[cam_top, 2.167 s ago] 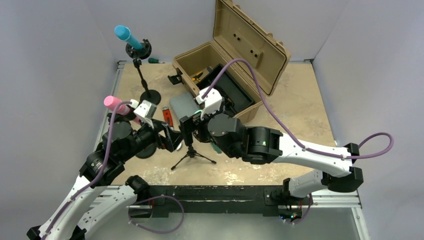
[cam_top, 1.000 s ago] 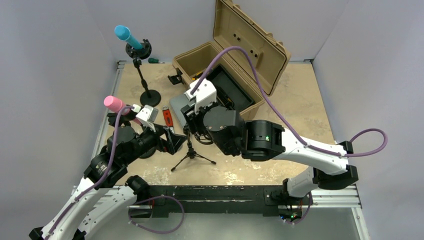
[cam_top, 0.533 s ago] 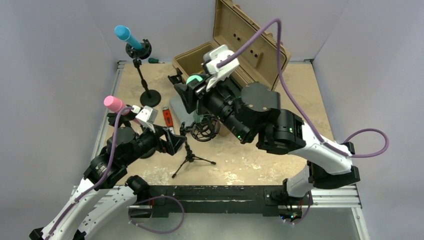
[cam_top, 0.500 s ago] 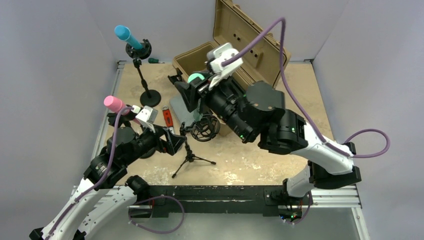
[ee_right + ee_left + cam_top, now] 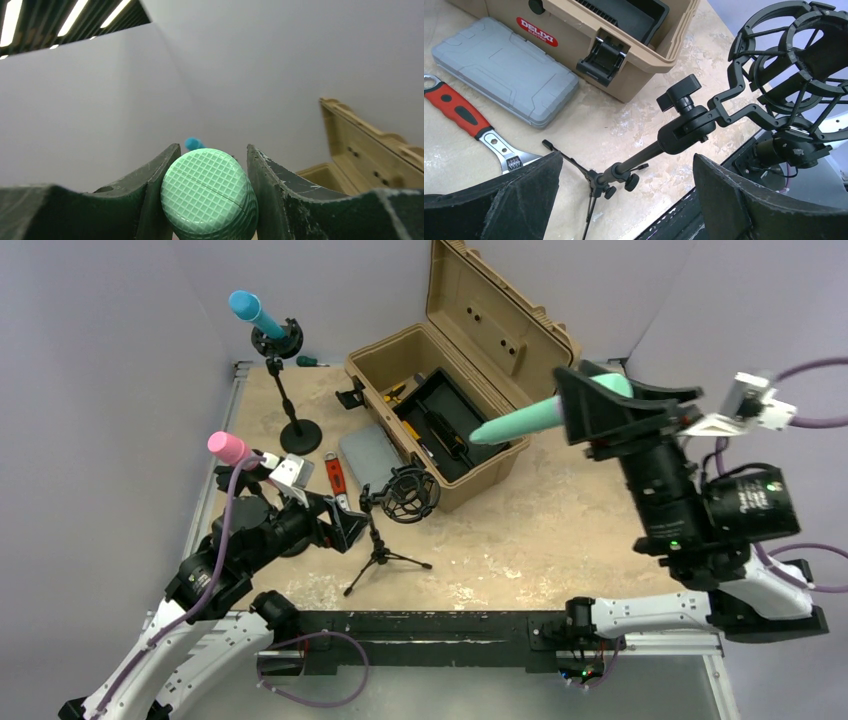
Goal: Remove the microphone from the stand
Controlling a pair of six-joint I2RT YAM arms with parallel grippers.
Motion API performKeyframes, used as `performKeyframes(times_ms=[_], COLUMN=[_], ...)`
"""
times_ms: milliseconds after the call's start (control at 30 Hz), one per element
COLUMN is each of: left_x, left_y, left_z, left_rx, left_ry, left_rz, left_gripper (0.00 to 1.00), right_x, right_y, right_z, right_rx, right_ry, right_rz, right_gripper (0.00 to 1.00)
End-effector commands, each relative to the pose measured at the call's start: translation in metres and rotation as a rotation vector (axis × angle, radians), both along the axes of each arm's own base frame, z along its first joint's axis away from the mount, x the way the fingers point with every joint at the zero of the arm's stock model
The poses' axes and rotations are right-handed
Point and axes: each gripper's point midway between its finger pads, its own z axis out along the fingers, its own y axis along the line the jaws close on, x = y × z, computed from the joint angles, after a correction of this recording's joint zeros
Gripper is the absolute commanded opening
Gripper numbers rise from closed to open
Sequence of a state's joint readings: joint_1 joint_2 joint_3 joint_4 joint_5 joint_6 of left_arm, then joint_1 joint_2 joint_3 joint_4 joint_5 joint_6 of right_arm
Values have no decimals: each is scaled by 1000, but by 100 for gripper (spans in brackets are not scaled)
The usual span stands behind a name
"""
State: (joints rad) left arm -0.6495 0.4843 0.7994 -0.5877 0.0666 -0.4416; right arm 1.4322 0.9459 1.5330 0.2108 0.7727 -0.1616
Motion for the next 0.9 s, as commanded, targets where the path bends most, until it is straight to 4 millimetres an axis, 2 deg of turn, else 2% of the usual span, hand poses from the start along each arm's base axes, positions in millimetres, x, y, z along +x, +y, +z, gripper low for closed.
performKeyframes(times_ms=[0,67,133,333,500,567,633,733,867], left_x=[2,2,2,-1,-7,-11,-14,-17,-20], left_y=[2,2,2,6,13,17,22,27,28], left_z=[16,17,20,36,52,58,66,80,117], left_rx=[-1,1,2,2,14,18,15,13,-6], left_ry=[-49,-50,-55,-86,-116,-128,-147,-186,-271], left_rz=[3,2,0,-2,2,3,8,13,-4], left_gripper=[100,100,100,100,100,100,100,100,100], right_x=[23,28,30,31,34,46,70,104,124], right_y=[-66,-80,-84,-68,-36,-26,-22,-26,-23], right_z=[-43,-75,-106,-201,-266,-287,-311,-348,-381], right_rx=[53,7,-30,-98,-199,-232,-288,-331,-301], right_ry=[173,253,316,423,506,543,579,652,719], right_rz=[-252,-326,-361,-352,-322,-325,-323,-306,-233], right_gripper=[0,0,0,0,0,0,0,0,0])
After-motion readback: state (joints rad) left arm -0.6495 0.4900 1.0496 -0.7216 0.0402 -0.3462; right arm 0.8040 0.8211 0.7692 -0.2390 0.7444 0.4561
